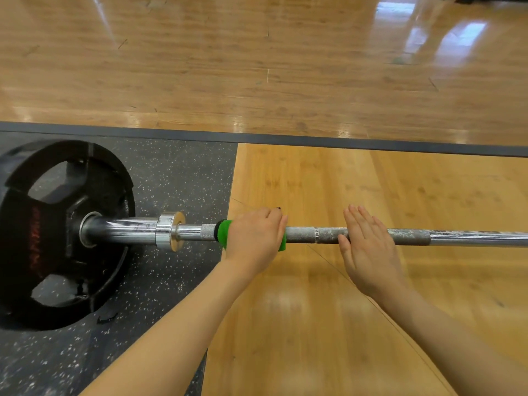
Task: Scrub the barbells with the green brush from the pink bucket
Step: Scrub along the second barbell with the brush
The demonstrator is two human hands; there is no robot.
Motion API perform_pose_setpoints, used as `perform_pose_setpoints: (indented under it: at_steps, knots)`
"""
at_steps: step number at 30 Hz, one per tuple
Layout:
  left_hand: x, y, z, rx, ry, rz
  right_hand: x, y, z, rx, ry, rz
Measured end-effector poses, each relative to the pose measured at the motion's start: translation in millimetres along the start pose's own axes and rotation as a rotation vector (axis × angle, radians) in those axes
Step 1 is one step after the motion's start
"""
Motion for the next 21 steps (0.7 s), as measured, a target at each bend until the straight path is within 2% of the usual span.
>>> perform_pose_setpoints:
  at_steps: [3,7,11,14,21]
  knots:
    - [5,12,-2,0.062,-0.031,0.035,-1,0,3,-0.007,0.021,-0.015]
    - [-5,-12,8,0.116,-0.066,-0.022,-2,0,5,-0.039,0.031,-0.019]
    - [-15,-23,15,0.100,-0.024,-0.054,-2,0,8,-0.032,0.041,-0.022]
    - [-10,-8,9,0.080,0.003,-0.035,-2,-1,9,-0.024,0.036,-0.026]
    - [14,52,-7,0.156,-0.064,-0.018,-2,0,11,-0.030,0.013,-0.035]
Point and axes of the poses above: each hand's wrist, its own z-axis away from the middle knuckle, its own x-axis out of the palm, y = z × x, the point moved 4 cm from there along -z, towards the middle knuckle, and after that the axes turned 5 degrees about z, right-handed, at the moved point
